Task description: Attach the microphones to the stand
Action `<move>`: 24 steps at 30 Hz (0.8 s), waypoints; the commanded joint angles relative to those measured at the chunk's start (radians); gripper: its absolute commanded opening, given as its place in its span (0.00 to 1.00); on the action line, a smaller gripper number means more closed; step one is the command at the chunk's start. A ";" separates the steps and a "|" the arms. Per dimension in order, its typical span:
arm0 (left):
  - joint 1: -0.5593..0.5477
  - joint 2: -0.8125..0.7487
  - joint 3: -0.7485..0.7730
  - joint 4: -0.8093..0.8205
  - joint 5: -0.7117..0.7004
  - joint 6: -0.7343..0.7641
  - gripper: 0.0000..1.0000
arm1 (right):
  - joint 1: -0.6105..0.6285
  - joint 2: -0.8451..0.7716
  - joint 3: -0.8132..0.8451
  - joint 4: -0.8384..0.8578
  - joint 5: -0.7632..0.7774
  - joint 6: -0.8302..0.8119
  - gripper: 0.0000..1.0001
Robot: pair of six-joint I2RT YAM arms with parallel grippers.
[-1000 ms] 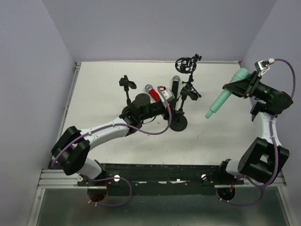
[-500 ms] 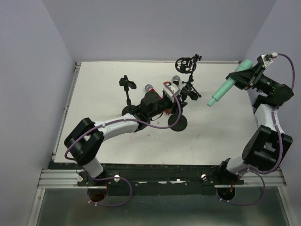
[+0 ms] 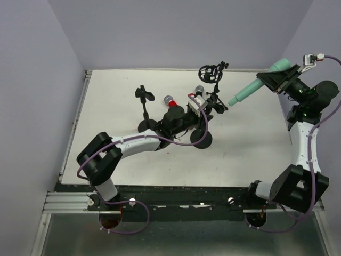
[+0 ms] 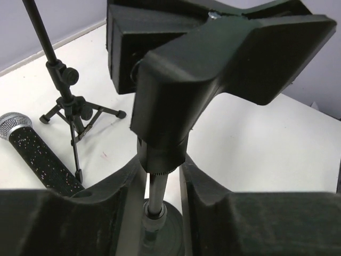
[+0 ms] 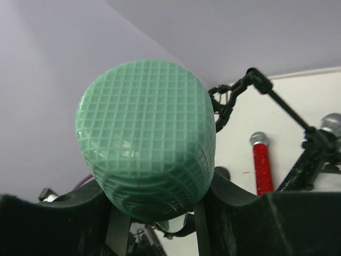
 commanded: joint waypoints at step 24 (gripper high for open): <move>-0.236 -0.239 -0.190 -0.131 -0.857 -0.067 0.00 | -0.001 -0.208 -0.135 -0.452 -0.050 -0.763 0.00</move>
